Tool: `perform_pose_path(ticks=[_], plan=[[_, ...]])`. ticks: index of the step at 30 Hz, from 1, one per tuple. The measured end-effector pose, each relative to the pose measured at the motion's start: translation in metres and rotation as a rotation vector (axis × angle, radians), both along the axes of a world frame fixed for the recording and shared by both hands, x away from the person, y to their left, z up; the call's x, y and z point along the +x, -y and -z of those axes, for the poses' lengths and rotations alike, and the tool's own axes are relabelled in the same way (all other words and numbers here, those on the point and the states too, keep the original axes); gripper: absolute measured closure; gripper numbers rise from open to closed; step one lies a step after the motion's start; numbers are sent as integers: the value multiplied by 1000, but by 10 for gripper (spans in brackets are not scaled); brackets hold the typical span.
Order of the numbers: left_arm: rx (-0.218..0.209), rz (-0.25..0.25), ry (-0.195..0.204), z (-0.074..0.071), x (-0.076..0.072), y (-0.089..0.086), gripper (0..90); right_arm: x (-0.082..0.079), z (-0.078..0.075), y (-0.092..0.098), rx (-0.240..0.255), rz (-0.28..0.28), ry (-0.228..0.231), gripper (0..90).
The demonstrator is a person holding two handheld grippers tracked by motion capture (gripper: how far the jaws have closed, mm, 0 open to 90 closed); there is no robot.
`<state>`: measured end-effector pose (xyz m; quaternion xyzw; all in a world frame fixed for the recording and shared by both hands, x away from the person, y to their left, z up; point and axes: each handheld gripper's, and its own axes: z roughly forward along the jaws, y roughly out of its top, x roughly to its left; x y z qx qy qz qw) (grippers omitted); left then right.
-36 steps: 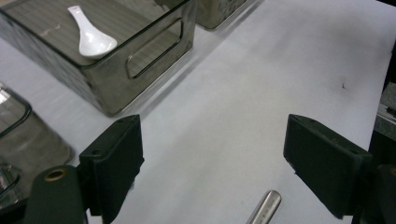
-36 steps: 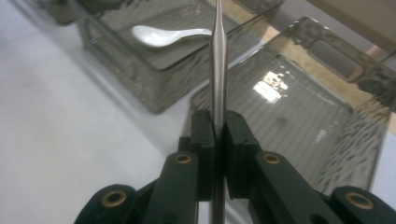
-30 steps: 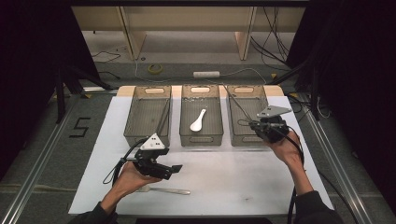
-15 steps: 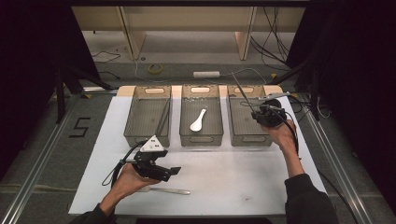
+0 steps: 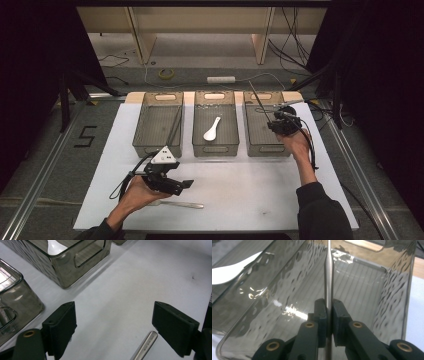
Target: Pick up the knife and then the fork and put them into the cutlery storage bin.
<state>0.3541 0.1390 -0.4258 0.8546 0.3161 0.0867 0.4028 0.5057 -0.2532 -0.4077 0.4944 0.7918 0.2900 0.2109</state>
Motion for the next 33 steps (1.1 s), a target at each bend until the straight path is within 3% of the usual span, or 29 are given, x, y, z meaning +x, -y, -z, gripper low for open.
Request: perform_pose_path(ticks=[17,21,22,27,31,33], plan=[[19,10,-5,1,-1,2,192,6,16,-7,24,60,-93,828],[22,9,-7,2,-1,2,192,6,15,-7,62,41,-81,782],[22,10,-8,2,-1,2,193,4,8,-7,88,23,-64,741],[26,10,-8,2,-1,3,192,-3,-5,-9,68,5,-19,653],[29,9,-14,2,0,2,193,-8,-8,-8,81,-13,-7,592],[32,9,-17,2,0,2,193,-17,-13,-8,90,-52,12,539]])
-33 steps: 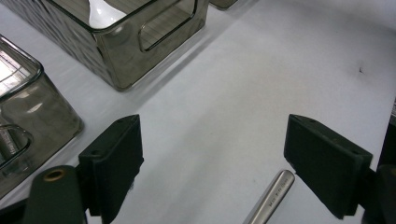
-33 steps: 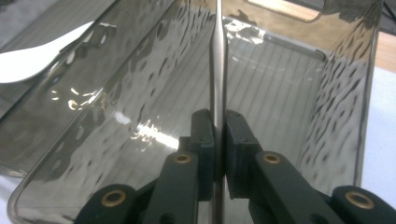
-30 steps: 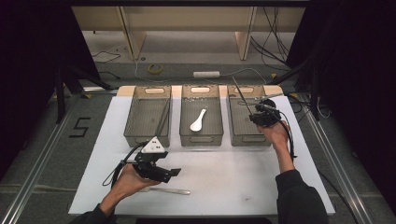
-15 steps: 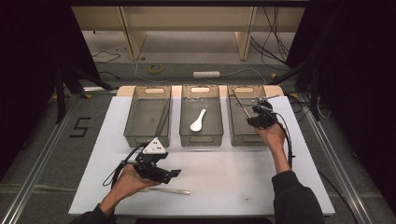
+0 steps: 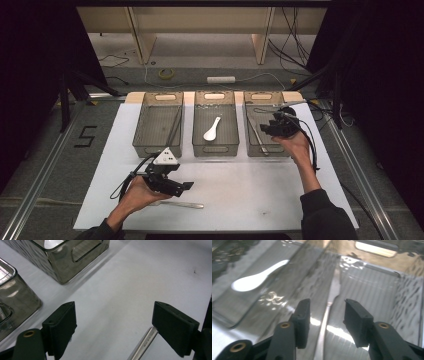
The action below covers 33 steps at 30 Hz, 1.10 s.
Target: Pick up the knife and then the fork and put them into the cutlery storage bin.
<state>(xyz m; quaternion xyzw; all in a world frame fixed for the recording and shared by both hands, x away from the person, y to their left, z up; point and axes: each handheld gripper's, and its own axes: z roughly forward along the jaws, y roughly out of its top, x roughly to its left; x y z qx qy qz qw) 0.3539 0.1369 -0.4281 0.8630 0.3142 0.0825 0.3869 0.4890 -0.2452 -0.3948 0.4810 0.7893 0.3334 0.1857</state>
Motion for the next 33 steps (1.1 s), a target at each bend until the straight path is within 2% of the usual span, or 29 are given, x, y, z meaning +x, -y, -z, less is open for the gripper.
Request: perform_pose_path(ticks=[3,5,6,7,9,10,12,13,15,17,18,19,23,32,33], plan=[[8,3,-7,1,1,0,193,-7,-4,-1,8,-19,24,495],[16,3,-7,1,0,1,194,-19,-11,-4,48,-51,49,419],[17,6,-8,2,0,1,194,-19,-11,-4,48,-51,49,419],[19,7,-11,2,0,1,194,-28,-14,-6,74,-63,71,379],[27,12,-17,2,1,1,194,-33,-15,-7,91,-73,80,365],[35,14,-17,2,1,1,194,-42,-17,-9,128,-97,94,333],[40,12,-24,3,1,1,195,-52,-17,-10,151,-121,109,324],[47,15,-26,3,1,1,195,-52,-17,-10,151,-121,109,324],[61,17,-33,3,2,0,196,-69,-17,-12,172,-149,136,312],[77,15,-31,4,2,0,198,-79,-15,-12,188,-169,150,308],[77,15,-31,4,2,0,199,-79,-15,-12,188,-169,150,308],[79,15,-32,4,2,0,199,-89,-13,-13,207,-186,161,301],[87,14,-39,5,2,1,200,-104,-5,-12,224,-202,181,294],[119,25,-61,8,2,2,199,-120,9,-12,239,-222,173,266],[133,27,-63,8,2,2,199,-123,12,-11,245,-226,168,251]])
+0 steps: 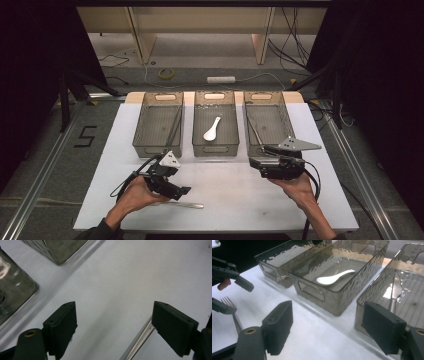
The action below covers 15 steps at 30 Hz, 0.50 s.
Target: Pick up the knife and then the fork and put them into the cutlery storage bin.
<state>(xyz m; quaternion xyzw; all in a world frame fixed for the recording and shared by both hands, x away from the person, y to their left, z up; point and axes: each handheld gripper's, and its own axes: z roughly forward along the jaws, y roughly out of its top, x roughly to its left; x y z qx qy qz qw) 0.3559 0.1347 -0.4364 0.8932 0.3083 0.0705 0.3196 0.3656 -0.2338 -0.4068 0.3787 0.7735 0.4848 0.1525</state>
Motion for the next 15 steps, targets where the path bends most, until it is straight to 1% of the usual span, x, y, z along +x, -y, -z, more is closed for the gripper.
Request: perform_pose_path(ticks=[3,4,7,10,11,12,15], plan=[[9,0,-3,0,0,0,199,-4,2,1,4,1,4,238],[14,0,-2,0,0,0,199,-6,5,1,6,0,-6,226],[23,4,-13,-1,0,-1,199,-9,10,0,-10,-1,-6,226],[67,8,-28,0,0,-1,199,-12,11,-1,-13,-11,-4,226],[99,15,-36,1,0,-1,199,-15,10,-2,-14,-16,0,226],[99,15,-36,1,0,-1,200,-15,10,-2,-14,-16,0,226],[136,19,-44,1,0,-1,207,-20,11,-3,-11,-22,-5,226]])
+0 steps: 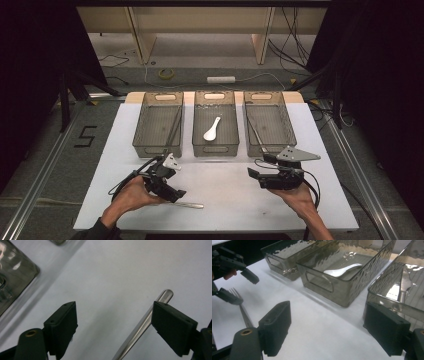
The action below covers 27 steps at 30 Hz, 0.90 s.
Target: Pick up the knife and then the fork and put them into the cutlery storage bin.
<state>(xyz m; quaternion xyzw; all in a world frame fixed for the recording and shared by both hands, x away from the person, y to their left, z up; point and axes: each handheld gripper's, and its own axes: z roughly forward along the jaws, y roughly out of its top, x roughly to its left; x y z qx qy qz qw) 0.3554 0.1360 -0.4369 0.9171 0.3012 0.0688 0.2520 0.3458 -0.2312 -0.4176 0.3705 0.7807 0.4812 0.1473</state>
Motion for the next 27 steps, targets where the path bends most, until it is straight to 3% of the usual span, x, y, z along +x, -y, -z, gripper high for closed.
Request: perform_pose_path(ticks=[11,22,27], plan=[[130,65,-106,6,-4,0,308,-14,5,-2,-12,-25,-16,226],[205,172,-129,15,-12,8,460,-19,8,2,-22,-22,-32,226],[230,190,-120,18,-13,8,549,-20,9,0,-27,-39,-37,226]])
